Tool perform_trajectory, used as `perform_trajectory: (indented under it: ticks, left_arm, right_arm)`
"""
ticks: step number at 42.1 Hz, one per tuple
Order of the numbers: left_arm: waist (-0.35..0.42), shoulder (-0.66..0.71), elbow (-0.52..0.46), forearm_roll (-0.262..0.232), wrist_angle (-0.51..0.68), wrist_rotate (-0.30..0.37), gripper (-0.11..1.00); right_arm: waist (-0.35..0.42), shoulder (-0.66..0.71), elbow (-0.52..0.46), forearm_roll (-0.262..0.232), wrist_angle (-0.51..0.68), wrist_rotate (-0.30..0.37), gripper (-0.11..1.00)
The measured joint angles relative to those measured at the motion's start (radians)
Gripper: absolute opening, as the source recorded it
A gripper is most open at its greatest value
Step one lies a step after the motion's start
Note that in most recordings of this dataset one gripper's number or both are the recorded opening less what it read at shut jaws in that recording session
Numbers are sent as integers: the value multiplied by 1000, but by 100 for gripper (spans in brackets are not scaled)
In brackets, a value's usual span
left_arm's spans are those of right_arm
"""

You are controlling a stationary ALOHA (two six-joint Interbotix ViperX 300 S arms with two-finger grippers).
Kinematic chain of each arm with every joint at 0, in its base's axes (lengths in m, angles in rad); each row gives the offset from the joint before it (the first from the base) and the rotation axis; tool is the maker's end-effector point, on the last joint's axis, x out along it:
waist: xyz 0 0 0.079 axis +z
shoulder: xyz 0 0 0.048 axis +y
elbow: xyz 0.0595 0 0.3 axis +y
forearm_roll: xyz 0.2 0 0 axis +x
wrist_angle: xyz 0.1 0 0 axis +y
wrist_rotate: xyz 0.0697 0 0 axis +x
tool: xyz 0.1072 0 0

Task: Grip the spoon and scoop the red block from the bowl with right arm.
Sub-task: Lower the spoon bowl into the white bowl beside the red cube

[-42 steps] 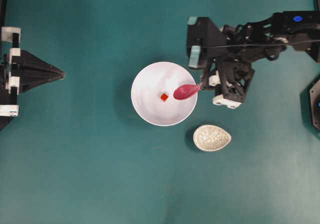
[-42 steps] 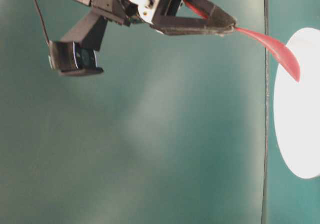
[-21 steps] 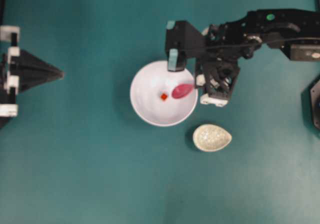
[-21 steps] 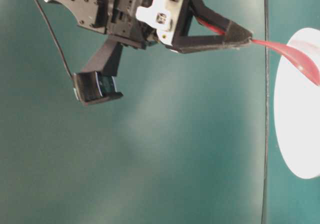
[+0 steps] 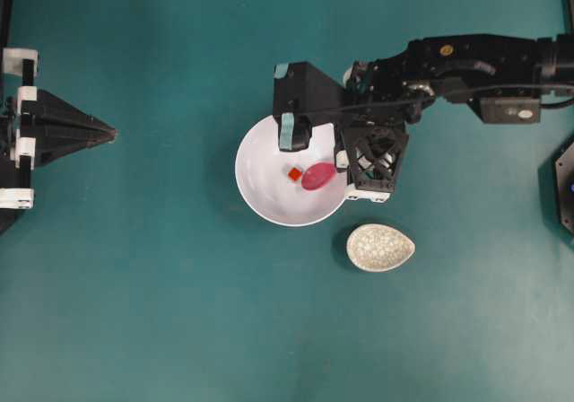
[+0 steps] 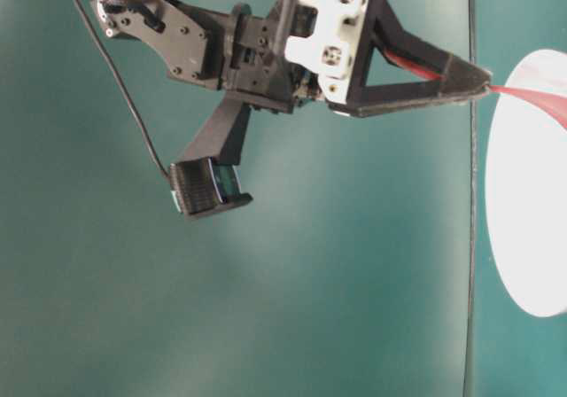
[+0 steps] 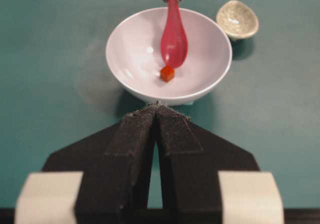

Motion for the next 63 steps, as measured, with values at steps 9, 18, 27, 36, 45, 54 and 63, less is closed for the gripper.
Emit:
perform_trajectory:
  ticks: [9, 18, 27, 36, 45, 54, 63]
  left_arm:
    - [0, 0, -2, 2, -2, 2, 0]
    - [0, 0, 0, 2, -3, 3, 0]
    - [-2, 0, -2, 2, -15, 3, 0]
    - [0, 0, 0, 2, -17, 3, 0]
    - [-2, 0, 0, 2, -15, 3, 0]
    - [0, 0, -2, 2, -17, 3, 0]
    - [0, 0, 0, 2, -15, 3, 0]
  right_arm:
    - [2, 32, -35, -20, -15, 0, 25]
    - [2, 72, -83, -25, -57, 0, 25]
    - [3, 92, -121, -25, -86, 6, 25]
    - [5, 92, -124, -26, -89, 14, 25]
    - [3, 67, -124, -26, -91, 14, 25]
    - [5, 54, -126, -25, -98, 14, 25]
    - [5, 54, -126, -25, -132, 14, 25]
